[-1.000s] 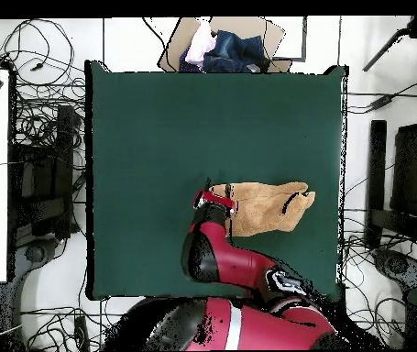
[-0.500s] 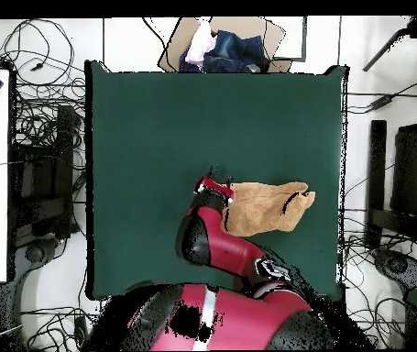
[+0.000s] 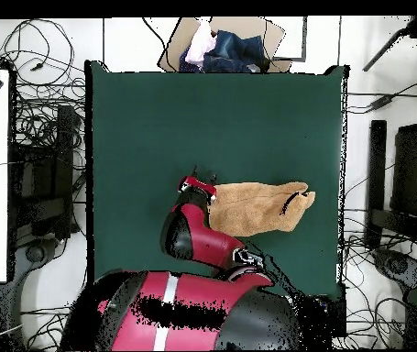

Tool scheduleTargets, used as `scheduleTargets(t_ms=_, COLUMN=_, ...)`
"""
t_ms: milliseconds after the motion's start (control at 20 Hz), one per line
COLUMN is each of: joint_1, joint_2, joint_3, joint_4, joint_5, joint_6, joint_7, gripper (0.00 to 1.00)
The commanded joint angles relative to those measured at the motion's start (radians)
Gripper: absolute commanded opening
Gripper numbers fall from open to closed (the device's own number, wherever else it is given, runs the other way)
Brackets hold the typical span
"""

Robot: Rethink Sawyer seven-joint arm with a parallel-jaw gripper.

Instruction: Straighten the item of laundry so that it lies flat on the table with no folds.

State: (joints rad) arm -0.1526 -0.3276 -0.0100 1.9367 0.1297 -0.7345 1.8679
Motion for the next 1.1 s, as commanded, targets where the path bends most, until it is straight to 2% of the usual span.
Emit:
scheduleTargets(t_ms=50, joint_1=0.039, joint_2=0.047, joint_3=0.107, joint_4=-0.054, joint_5=0.086, joint_6=-0.001, joint_7=0.275, gripper=1.00)
scheduleTargets(t_ms=300, joint_1=0.070, joint_2=0.028, joint_3=0.110, joint_4=-0.025, joint_5=0.142, joint_6=0.027, joint_7=0.284, gripper=1.00)
scheduleTargets(t_ms=500, joint_1=0.111, joint_2=-0.057, joint_3=0.065, joint_4=0.053, joint_5=0.219, joint_6=0.101, joint_7=0.254, gripper=1.00)
scheduleTargets(t_ms=750, joint_1=0.142, joint_2=-0.142, joint_3=0.022, joint_4=0.141, joint_5=0.266, joint_6=0.163, joint_7=0.224, gripper=1.00)
scheduleTargets(t_ms=1100, joint_1=0.181, joint_2=-0.237, joint_3=-0.040, joint_4=0.208, joint_5=0.309, joint_6=0.221, joint_7=0.189, gripper=1.00)
